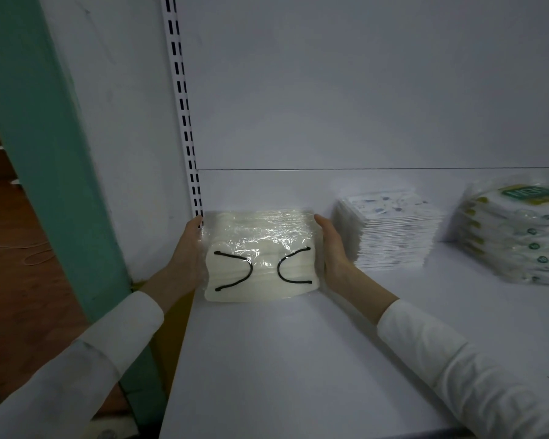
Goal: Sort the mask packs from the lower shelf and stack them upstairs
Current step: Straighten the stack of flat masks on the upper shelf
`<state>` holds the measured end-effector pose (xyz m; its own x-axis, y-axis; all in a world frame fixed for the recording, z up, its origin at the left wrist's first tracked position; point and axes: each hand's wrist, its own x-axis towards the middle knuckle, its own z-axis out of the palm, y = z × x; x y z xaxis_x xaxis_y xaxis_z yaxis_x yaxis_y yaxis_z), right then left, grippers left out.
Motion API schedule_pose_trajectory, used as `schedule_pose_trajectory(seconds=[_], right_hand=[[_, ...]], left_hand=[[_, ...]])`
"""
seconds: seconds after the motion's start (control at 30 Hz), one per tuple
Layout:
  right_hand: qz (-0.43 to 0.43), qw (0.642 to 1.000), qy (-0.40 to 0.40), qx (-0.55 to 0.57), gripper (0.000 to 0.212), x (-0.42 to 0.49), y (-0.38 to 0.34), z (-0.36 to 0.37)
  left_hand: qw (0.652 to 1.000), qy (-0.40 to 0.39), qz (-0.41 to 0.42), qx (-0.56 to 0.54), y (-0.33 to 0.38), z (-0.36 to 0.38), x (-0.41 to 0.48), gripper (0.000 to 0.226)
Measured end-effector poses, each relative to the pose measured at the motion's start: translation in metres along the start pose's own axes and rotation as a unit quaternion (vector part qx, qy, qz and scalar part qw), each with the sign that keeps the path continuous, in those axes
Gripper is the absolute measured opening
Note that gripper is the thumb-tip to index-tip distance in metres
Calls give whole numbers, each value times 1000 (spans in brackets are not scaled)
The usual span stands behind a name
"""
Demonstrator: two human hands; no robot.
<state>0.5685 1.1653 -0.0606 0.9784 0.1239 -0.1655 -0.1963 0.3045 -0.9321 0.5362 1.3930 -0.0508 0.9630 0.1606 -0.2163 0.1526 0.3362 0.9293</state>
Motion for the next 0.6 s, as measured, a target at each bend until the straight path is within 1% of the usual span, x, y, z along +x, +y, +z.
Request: schedule_pose_trajectory(seconds=[0.03,0.07,0.1,0.13,0.2,0.27,0.33,0.4,0.43,0.47,0.57,0.6], right_hand=[[-4,1000,-5,-5,36,0,-1,-3],[-7,1000,3,-8,35,-1,-3,-2],[-5,1000,10,-16,36,-1,-4,-3],[-1,1000,17,-18,39,-5,-6,-1],[2,999,30,-14,43,-6,-7,-1],[5,999,43,-17,46,-6,-3,-1],[20,999,44,-12,40,-9,1,2],[27,999,38,-1,37,-8,4,4],[28,999,37,-1,36,-6,5,3],[28,999,32,6,36,-7,5,5],[31,999,30,8,35,-8,6,4],[34,999,29,5,35,-11,4,5]], left_hand=[[1000,9,9,11,1,1,-1,36],[1000,1,25,8,-1,0,3,33],[999,-7,43,5,-1,-3,2,38],[999,1,54,-4,1,1,-1,44],[997,6,71,-1,-1,1,-2,49],[997,-3,72,13,-5,2,-5,45],[998,-2,63,5,-8,1,-4,41],[999,-7,47,-2,-7,4,-3,53],[998,-15,52,-8,-8,3,0,59],[998,-14,59,-13,-8,3,0,60],[998,-28,55,-24,-8,-2,0,37],[998,-20,58,-19,-7,-2,-3,36]])
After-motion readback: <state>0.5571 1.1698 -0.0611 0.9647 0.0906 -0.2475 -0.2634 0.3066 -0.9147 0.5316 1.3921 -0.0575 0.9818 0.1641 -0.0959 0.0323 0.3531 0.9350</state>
